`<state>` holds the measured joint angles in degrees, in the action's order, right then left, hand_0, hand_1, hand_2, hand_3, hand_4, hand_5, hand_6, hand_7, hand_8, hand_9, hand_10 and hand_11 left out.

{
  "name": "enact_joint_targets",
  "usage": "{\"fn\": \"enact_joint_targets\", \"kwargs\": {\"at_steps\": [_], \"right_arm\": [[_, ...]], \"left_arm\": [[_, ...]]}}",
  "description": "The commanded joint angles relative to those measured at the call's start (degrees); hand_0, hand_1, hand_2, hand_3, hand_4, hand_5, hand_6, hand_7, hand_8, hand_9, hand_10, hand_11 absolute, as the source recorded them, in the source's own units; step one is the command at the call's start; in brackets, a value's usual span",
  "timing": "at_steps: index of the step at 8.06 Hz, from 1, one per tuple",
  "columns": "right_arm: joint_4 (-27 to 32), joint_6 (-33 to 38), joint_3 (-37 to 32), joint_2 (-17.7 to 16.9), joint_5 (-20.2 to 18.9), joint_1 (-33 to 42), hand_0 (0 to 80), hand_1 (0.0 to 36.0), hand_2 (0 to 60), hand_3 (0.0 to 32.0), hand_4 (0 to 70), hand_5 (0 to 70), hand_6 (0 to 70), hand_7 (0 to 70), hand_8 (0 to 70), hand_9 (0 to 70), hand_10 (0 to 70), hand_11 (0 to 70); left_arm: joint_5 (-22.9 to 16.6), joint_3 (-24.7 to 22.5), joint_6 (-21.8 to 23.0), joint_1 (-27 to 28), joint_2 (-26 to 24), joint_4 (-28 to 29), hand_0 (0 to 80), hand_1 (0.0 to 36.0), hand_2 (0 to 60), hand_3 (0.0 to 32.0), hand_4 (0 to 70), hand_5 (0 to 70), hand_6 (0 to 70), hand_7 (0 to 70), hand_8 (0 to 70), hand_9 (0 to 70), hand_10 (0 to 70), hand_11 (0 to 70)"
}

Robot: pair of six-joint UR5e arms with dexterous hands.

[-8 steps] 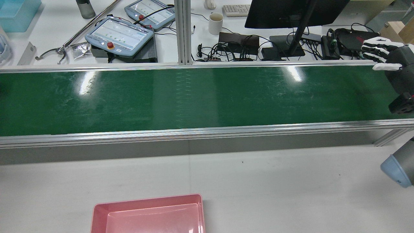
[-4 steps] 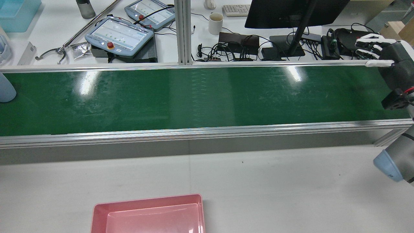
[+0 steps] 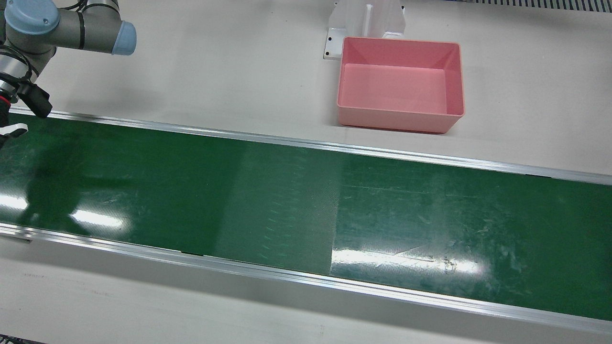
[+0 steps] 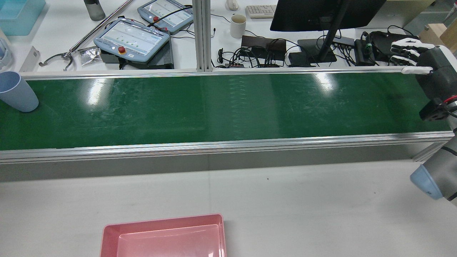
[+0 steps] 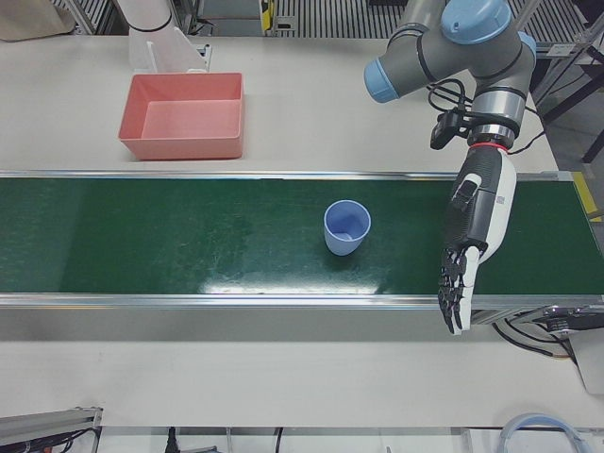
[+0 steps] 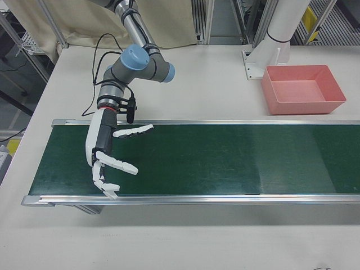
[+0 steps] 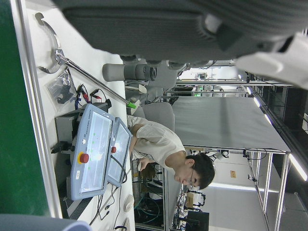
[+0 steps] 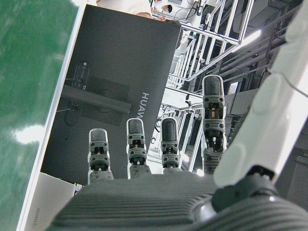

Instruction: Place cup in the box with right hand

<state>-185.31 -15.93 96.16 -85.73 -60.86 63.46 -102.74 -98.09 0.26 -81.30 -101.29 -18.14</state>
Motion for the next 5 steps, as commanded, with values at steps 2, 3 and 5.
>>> {"fn": "enact_joint_targets", "kwargs": {"at_steps": [2, 3, 5], "right_arm": [[-0.4, 0.11, -0.01, -0.14, -0.31, -0.88, 48.5, 0.7, 0.0, 29.6, 34.5, 4.7, 4.2, 34.7, 14.7, 16.9, 8.8, 12.8], [-0.4, 0.02, -0.01, -0.14, -0.31, -0.89, 48.2, 0.5, 0.0, 32.0, 30.8, 4.7, 3.7, 33.6, 14.8, 16.7, 8.3, 12.1], [-0.4, 0.11, -0.18, -0.05, -0.14, -1.68, 48.2, 0.5, 0.0, 32.0, 28.3, 4.8, 3.3, 33.4, 15.2, 17.0, 7.9, 11.6]], "left_arm": [[0.0, 0.0, 0.0, 0.0, -0.05, 0.03, 0.0, 0.0, 0.0, 0.0, 0.0, 0.0, 0.0, 0.0, 0.0, 0.0, 0.0, 0.0], [0.0, 0.0, 0.0, 0.0, -0.05, -0.06, 0.0, 0.0, 0.0, 0.0, 0.0, 0.0, 0.0, 0.0, 0.0, 0.0, 0.0, 0.0], [0.0, 0.0, 0.0, 0.0, -0.05, 0.03, 0.0, 0.0, 0.0, 0.0, 0.0, 0.0, 0.0, 0.0, 0.0, 0.0, 0.0, 0.0]]}}
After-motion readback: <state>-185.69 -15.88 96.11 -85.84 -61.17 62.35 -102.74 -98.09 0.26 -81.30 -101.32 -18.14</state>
